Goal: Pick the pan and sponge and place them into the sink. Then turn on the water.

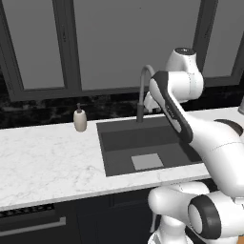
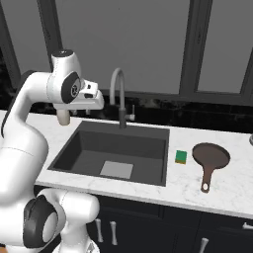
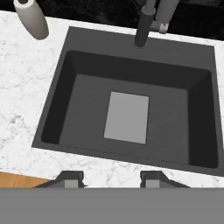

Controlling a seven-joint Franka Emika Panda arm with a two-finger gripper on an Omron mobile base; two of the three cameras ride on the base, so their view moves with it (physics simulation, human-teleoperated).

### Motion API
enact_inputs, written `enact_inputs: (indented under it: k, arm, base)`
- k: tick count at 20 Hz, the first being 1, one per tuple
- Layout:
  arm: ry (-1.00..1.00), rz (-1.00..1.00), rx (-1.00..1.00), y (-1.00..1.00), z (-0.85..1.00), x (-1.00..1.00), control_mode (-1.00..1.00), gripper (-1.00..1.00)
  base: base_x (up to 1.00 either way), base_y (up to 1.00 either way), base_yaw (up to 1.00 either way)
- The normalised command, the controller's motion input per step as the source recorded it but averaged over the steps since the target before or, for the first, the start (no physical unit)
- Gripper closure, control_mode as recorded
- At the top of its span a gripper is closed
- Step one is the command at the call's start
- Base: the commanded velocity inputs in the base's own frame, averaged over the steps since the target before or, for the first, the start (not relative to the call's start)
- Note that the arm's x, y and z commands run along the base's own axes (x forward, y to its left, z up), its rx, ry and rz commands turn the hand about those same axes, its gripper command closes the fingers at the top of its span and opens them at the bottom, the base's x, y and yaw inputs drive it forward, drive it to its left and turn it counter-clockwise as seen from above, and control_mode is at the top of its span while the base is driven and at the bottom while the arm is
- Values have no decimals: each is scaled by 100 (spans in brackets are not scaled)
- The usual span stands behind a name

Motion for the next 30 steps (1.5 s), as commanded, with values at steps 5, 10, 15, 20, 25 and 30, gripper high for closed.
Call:
enact_inputs:
  k: [5,10,15,20,25,30]
  arm:
    - [0,-1,0,0,0,-32,-100,-100]
    - [1,-1,0,-35,0,-74,-100,-100]
    - [8,-4,0,-64,0,-33,-100,-100]
    - [12,-9,0,-60,0,-12,-100,-100]
    - [11,-6,0,-83,0,-15,-100,-100]
    - [9,-6,0,-76,0,-5,-100,-100]
  base:
    - [0,0,0]
    - [0,0,0]
    - [0,0,0]
    - [0,0,0]
    - [0,0,0]
    - [0,0,0]
